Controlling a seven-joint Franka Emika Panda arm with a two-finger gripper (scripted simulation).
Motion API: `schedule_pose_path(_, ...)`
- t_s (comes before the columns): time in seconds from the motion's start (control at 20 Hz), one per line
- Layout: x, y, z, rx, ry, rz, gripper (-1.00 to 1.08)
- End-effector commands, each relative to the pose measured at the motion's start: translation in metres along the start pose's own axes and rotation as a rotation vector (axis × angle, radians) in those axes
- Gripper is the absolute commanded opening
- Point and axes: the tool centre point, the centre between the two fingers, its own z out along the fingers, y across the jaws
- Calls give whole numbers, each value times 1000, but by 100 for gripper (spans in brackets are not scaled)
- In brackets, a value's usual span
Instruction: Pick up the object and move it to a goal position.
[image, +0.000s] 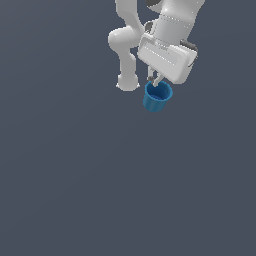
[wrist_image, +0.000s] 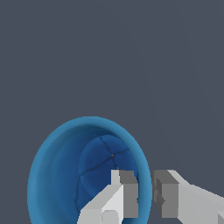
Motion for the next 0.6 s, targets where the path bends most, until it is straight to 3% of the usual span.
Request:
schedule_pose_path(0.0,-4,0,-26,2,0,1,-100)
schedule_pose_path(0.55,-25,-1,-131,2,-3,-4,-100)
